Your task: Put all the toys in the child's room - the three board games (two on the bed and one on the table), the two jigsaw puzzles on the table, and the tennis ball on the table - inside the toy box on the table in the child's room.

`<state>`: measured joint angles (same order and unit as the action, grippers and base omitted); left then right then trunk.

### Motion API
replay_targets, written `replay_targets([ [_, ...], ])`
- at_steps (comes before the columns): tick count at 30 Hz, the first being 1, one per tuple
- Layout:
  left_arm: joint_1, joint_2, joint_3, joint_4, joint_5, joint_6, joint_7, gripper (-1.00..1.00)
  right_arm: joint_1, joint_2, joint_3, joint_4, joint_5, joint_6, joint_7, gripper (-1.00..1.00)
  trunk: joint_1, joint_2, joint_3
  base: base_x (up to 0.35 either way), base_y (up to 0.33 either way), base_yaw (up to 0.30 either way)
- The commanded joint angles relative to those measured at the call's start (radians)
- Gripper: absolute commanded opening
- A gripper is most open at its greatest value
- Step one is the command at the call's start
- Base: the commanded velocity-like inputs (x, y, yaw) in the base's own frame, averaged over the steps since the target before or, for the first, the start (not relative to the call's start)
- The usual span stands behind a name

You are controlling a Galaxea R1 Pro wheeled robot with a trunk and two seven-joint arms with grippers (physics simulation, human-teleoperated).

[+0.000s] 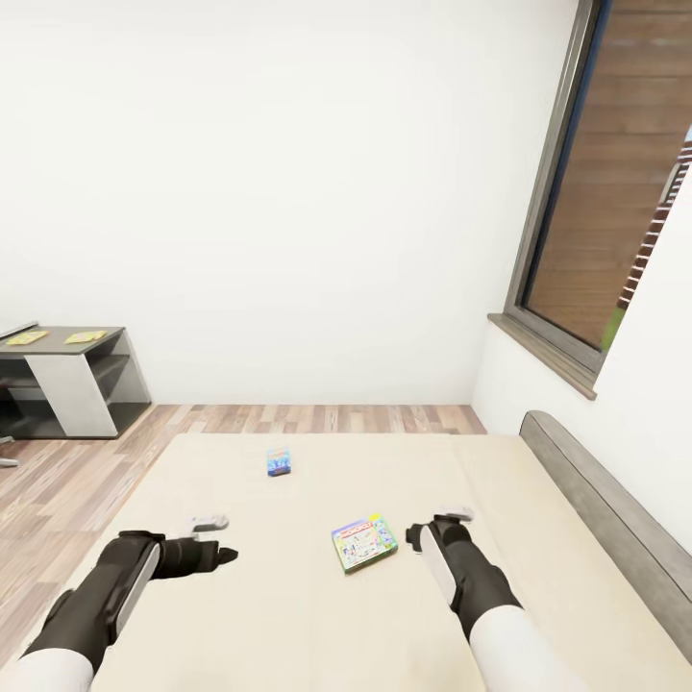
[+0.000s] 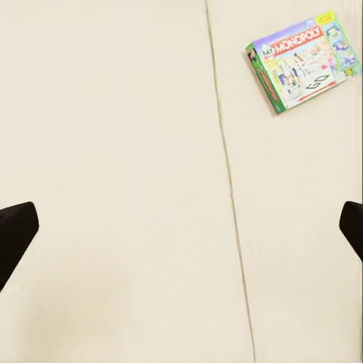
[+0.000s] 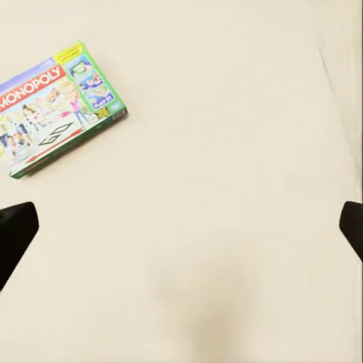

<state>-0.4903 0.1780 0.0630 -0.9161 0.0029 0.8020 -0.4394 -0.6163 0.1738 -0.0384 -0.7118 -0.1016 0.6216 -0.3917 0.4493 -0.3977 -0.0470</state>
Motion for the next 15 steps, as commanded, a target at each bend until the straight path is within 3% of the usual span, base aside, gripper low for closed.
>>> replay_targets([
  [1, -0.004, 0.000, 0.004, -0.012, -0.001, 0.013, -0.005, 1.00, -0.005, 0.001, -0.001, -0.002, -0.011, 0.005, -0.013, 1.00, 0.001, -0.002, -0.003, 0.000, 0.000, 0.000],
  [5, -0.017, 0.007, 0.009, -0.060, -0.002, 0.033, -0.008, 1.00, -0.017, 0.001, -0.001, -0.006, -0.012, 0.008, -0.025, 1.00, 0.001, -0.002, -0.003, 0.000, 0.000, 0.000],
  [11, -0.054, 0.038, 0.022, -0.113, -0.001, 0.071, -0.013, 1.00, -0.037, 0.001, 0.000, -0.029, -0.011, 0.016, -0.029, 1.00, 0.001, -0.002, -0.003, 0.000, 0.000, 0.000],
  [15, -0.063, 0.064, 0.069, -0.127, 0.002, 0.087, -0.018, 1.00, -0.041, 0.001, 0.003, -0.038, -0.010, 0.021, -0.026, 1.00, 0.001, -0.002, -0.003, 0.000, 0.000, 0.000],
])
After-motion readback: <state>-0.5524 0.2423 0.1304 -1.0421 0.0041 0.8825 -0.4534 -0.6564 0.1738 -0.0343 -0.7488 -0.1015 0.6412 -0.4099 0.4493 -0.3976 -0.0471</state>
